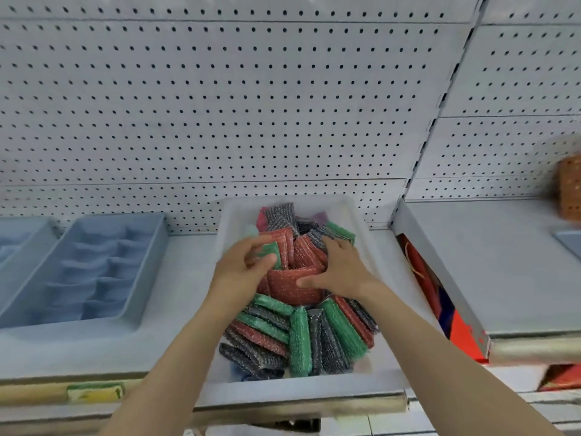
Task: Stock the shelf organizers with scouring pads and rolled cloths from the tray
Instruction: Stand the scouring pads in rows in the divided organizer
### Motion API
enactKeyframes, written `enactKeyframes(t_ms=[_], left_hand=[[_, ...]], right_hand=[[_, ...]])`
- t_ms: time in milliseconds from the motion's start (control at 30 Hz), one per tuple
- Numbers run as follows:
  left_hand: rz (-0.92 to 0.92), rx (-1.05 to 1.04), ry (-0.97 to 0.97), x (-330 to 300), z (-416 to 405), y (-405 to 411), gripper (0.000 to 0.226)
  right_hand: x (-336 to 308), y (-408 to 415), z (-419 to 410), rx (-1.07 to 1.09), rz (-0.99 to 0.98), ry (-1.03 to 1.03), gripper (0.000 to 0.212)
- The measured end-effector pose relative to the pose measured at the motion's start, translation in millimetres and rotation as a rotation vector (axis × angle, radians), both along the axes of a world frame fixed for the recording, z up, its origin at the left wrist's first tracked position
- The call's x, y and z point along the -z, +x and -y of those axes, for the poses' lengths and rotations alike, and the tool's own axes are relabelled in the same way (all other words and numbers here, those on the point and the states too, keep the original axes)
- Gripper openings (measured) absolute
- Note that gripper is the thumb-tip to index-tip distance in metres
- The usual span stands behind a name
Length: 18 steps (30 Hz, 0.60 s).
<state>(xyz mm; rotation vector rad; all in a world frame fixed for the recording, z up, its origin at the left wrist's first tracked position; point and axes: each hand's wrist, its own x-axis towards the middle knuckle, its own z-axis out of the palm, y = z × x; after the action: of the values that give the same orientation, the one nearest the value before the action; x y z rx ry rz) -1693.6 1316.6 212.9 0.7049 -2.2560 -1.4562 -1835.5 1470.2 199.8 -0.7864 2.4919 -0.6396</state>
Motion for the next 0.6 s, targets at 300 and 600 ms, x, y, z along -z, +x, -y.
enactKeyframes(t_ms=[300,600], left_hand=[[0.110,0.014,0.318,16,8,-26,0.047],[-0.062,-0.022,0.327,7,0,-37,0.066]], right_hand=[[19,-10,15,-0.026,-0.034,-0.075,0.118],[-27,-33,-5,0.353,0.225,-0.801,0.071]])
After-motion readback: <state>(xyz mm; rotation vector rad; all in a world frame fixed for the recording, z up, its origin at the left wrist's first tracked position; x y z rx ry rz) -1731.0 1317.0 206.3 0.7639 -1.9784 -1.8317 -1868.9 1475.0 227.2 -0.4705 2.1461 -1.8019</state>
